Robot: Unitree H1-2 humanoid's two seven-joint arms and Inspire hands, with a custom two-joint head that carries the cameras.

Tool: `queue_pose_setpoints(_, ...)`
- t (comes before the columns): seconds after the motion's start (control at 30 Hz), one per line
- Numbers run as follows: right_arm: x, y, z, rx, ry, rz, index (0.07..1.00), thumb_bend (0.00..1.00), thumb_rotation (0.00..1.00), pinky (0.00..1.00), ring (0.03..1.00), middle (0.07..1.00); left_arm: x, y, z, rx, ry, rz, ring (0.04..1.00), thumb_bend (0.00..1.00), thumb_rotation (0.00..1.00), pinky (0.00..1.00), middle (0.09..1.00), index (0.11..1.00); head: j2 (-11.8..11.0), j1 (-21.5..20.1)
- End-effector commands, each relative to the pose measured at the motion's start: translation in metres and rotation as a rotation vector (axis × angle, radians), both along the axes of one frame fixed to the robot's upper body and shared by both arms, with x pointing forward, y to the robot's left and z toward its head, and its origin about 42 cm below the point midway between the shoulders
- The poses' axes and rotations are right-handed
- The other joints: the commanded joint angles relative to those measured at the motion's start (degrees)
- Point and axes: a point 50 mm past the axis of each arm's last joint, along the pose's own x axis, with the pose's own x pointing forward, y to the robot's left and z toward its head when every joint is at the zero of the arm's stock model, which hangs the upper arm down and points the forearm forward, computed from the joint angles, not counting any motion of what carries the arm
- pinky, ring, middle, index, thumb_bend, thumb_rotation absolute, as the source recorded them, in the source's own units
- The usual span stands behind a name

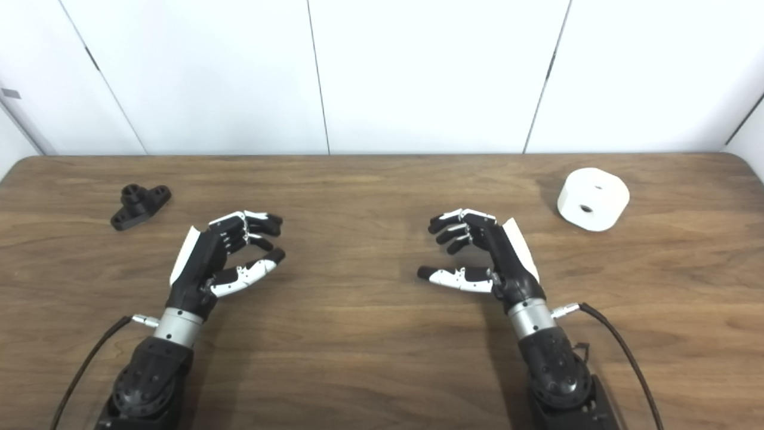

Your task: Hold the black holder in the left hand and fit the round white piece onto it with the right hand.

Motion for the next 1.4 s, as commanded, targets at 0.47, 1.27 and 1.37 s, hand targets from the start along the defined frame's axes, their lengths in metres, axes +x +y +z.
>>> queue_pose_setpoints(0.47, 0.006, -0.013, 0.023, 0.002, -0.072, 0.029, 0.904, 0.79, 0.11, 0.66, 0.808, 0.919, 0.008, -0.022, 0.01, -0.015, -0.067, 0.009, 0.762, 0.74, 0.17, 0.62, 0.839, 0.87, -3.67, 14.01)
queue_pose_setpoints(1.27, -0.003, -0.01, 0.038, 0.051, -0.017, 0.015, 0.956, 0.74, 0.0, 0.79, 0.87, 0.961, 0.016, -0.033, 0.0, 0.046, -0.076, 0.02, 0.67, 0.66, 0.02, 0.53, 0.745, 0.755, -8.36, 20.85)
queue_pose_setpoints(1.37, -0.003, -0.011, 0.039, 0.055, -0.014, 0.012, 0.959, 0.74, 0.0, 0.8, 0.871, 0.965, 0.019, -0.028, 0.011, 0.049, -0.094, 0.009, 0.643, 0.65, 0.01, 0.51, 0.716, 0.725, -8.38, 20.84)
